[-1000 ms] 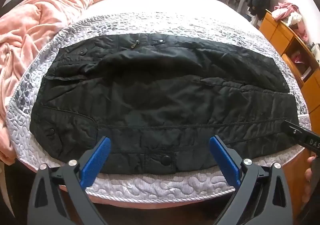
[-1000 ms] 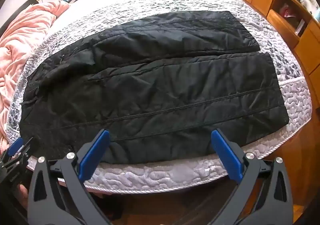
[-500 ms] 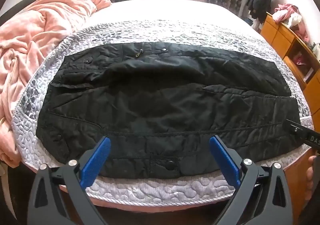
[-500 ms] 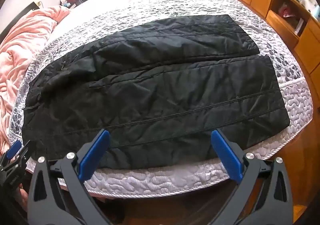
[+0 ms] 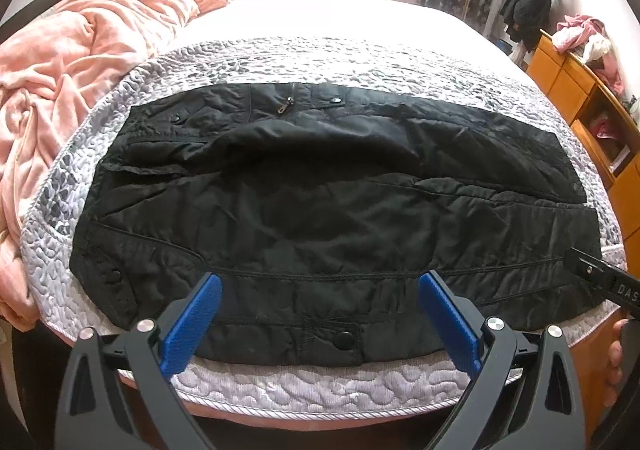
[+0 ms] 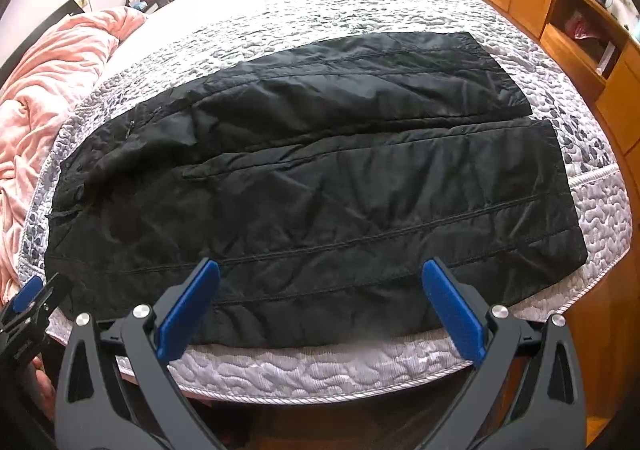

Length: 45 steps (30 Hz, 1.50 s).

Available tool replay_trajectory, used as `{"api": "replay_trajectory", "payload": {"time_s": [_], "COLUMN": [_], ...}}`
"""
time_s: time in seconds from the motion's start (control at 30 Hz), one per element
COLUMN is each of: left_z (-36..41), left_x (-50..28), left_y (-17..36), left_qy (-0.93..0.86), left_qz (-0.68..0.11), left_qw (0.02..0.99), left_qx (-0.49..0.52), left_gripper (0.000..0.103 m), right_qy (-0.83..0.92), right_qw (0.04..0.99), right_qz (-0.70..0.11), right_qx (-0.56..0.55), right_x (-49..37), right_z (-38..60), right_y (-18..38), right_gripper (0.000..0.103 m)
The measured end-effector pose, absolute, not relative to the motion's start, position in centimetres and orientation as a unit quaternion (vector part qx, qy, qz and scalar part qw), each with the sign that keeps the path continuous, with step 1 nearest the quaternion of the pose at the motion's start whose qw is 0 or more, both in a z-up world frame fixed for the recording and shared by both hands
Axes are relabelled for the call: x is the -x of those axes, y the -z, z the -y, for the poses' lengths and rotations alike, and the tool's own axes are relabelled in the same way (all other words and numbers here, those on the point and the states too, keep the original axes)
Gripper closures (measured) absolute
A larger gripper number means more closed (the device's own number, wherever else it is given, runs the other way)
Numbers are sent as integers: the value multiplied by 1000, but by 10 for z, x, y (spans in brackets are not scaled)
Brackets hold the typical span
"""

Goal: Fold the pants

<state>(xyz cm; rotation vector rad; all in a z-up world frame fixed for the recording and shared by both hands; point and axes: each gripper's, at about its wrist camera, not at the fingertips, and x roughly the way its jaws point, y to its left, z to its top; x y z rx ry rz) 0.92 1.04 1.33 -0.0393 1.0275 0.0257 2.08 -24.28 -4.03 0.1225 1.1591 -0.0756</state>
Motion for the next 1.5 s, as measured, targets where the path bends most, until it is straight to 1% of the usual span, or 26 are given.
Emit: {"api": "replay_trajectory", "payload": {"time_s": [1.5], "left_z": [-8], "left_x": [-20], "left_y": [1], "left_qy": [-19], "left_qz": [-502], "left_qw": [865], "left_qx": [12], "left_gripper": [4], "right_qy": [24], "right_qw": [830], "right_qz": [-553], "right_qx": [-65], "right_x": [-27], "right_z": [252], "right_y": [59], "right_gripper": [2]}}
